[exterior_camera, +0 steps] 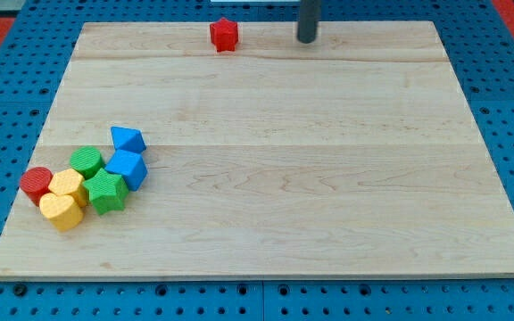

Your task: Push the red star to the left side of the board

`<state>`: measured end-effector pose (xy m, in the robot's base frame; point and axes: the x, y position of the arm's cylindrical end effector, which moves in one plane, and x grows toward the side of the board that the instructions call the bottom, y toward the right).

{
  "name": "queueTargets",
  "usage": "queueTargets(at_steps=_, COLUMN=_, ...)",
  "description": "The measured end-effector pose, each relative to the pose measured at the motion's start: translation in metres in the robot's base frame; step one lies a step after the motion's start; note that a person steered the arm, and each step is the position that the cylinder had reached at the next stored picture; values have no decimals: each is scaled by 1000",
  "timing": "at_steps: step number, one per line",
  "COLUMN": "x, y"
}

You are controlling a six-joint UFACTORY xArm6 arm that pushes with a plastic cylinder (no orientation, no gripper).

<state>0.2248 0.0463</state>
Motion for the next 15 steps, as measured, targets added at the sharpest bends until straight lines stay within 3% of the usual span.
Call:
queueTargets(at_steps=1, x=0, y=-44)
queueTargets(at_steps=4, x=0, y=-45)
queueTargets(at_steps=6, x=0, y=-113)
queueTargets(at_steps=8, x=-22, y=-99)
queueTargets(at_steps=9, x=-25, y=-134)
queueTargets(at_steps=10, x=-14, y=-156)
queueTargets(at_steps=11, x=4, y=-118)
queueTargets(at_steps=12, x=17, y=-139)
queueTargets(at_steps=15, x=0, y=-166)
